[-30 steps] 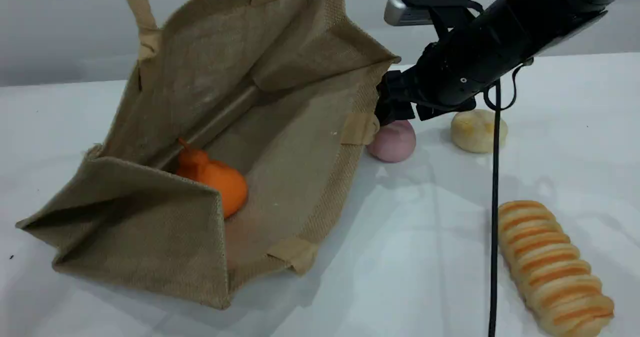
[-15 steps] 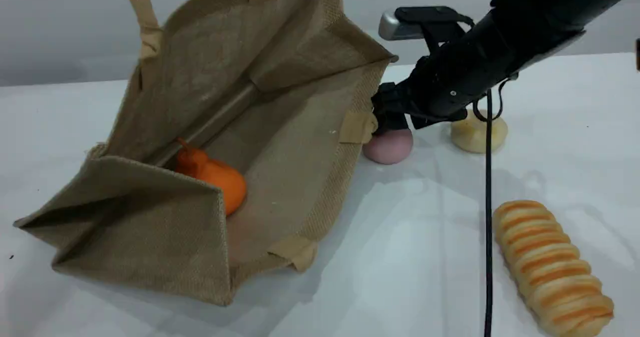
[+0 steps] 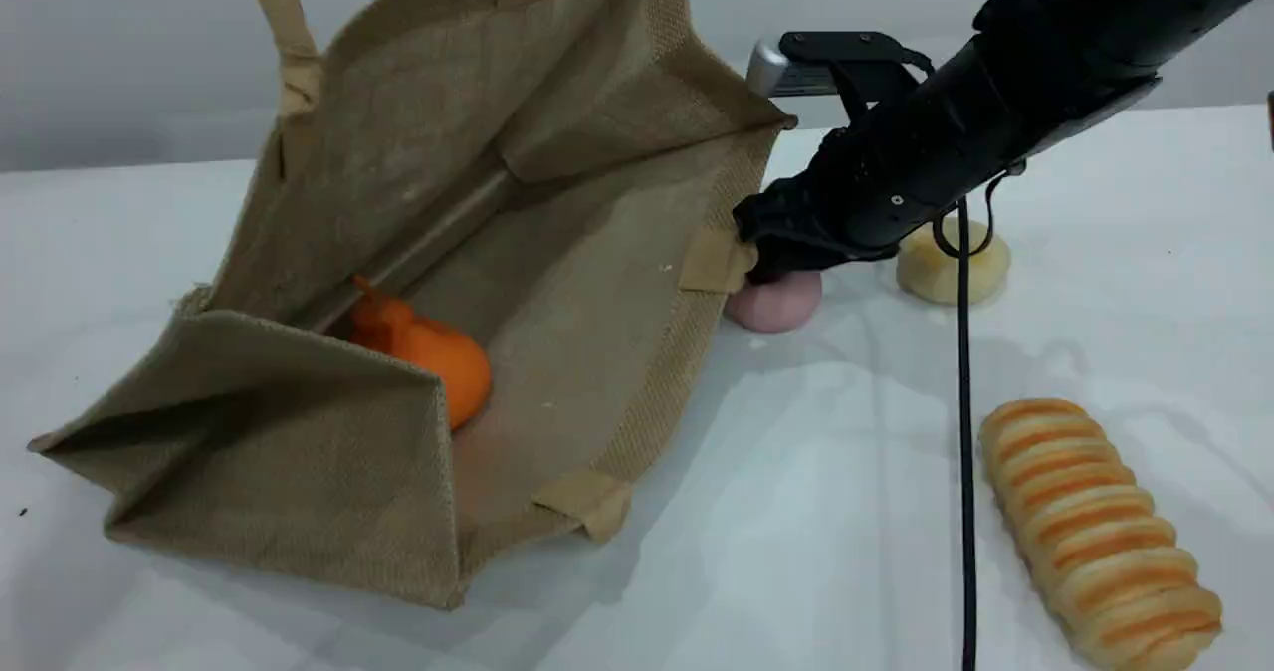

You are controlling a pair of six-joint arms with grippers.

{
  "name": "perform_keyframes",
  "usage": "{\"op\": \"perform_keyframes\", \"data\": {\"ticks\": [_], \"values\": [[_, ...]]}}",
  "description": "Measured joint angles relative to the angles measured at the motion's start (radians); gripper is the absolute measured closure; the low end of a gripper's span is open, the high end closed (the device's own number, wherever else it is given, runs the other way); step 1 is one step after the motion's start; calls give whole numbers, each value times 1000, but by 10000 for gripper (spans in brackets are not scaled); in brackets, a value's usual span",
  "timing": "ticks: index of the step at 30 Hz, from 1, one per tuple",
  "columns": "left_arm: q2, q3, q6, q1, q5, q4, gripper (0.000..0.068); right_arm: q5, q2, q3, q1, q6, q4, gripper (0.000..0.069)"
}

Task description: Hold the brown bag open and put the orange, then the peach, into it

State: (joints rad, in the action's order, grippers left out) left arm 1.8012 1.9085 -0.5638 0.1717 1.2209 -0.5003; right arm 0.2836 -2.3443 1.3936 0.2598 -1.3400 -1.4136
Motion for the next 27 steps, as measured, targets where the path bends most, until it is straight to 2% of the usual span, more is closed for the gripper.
{"op": "perform_keyframes", "data": {"ticks": [2,4,9,16,23,27], "values": [[0,0,0,0,0,0,601,5,3,0,0,1,5,638],[0,0,0,0,0,0,601,21,12,0,-2,4,19,661],[0,0,0,0,0,0,601,52,58,-6,-12,76,156,666],[0,0,0,0,1,-1,601,66,209,-31,-116,374,479,666],[1,0,-41,0,1,-91,601,283,382,-31,-259,653,765,666],[1,0,-77,0,1,-137,601,450,443,-31,-257,685,790,666]]}}
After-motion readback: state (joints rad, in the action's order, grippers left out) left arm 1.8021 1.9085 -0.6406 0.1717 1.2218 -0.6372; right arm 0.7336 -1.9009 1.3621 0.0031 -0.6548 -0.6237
